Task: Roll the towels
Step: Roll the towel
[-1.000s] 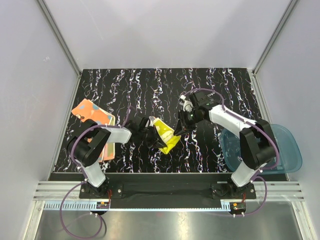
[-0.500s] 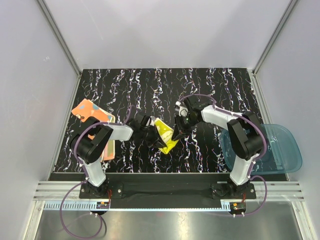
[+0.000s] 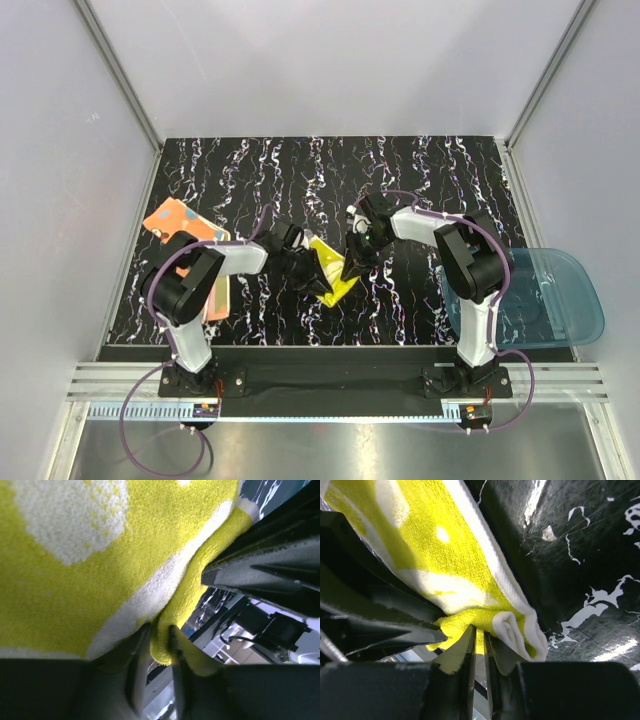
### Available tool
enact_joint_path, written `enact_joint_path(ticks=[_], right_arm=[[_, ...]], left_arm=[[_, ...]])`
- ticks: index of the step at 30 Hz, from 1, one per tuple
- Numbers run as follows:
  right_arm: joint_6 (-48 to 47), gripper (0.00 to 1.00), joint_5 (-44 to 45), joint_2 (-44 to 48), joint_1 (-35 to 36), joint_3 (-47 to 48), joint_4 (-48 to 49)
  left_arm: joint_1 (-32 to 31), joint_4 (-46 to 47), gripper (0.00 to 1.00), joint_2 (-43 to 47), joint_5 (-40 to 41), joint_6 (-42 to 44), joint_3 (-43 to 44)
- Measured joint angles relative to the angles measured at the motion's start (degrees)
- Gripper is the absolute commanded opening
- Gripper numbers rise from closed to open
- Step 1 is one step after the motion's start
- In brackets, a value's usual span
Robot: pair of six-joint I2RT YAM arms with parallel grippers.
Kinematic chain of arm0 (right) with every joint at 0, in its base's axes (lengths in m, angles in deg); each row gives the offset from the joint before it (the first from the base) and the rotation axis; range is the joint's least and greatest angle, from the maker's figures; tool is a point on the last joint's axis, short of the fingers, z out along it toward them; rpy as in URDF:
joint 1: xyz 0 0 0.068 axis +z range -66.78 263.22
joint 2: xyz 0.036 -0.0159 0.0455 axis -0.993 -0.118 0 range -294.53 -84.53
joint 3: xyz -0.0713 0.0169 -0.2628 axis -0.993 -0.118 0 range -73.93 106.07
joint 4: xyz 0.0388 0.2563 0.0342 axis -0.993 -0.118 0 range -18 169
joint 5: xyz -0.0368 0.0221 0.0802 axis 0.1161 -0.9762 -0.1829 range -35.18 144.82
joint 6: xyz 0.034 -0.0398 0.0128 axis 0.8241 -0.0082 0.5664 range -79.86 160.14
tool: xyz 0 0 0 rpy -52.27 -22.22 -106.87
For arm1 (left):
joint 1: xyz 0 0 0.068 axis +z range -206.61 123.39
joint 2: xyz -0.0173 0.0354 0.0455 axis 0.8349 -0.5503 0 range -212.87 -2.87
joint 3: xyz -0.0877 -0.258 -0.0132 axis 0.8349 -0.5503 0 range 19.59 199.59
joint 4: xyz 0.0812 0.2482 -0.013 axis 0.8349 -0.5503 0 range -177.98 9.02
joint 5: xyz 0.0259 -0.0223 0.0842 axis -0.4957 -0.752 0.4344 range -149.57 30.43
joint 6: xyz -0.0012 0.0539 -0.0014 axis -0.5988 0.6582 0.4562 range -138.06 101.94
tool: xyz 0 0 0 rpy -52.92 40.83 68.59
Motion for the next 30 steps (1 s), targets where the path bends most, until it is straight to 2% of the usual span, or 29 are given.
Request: enact_joint_path(ticks=[3, 8, 11, 13, 17, 22, 30], right_arm=[[0.5, 0.18, 0.1, -0.3, 0.0, 0.3, -0.3], [0.8, 0.18, 0.3, -0.4, 0.0, 0.4, -0.5], [1.0, 0.18, 0.5, -0.4, 0.0, 0.5, -0.7], [1.0, 0.18, 0.8, -0.4, 0.0, 0.7, -1.0], [1.0, 0.18, 1.4, -0.4, 0.0, 1.1, -1.4], [1.0, 0.18, 2.1, -0.4, 0.0, 1.6, -2.1], [1.0, 0.18, 2.5, -0.4, 0.0, 1.7, -2.4]], left_arm=[[0.3, -6.4, 0.36, 1.8, 3.6, 2.8, 2.1], [-0.7, -22.2, 0.36, 10.5, 21.7, 8.2, 7.6], [-3.4, -27.3, 0.36, 16.6, 31.7, 10.9, 10.9], [-6.3, -28.3, 0.36, 19.7, 35.0, 12.3, 12.2], [-12.9, -26.7, 0.36, 21.1, 36.7, 14.2, 12.9], [-19.5, -22.2, 0.35, 16.2, 35.1, 14.6, 12.9], [-21.4, -18.0, 0.35, 8.8, 34.6, 15.5, 13.2]])
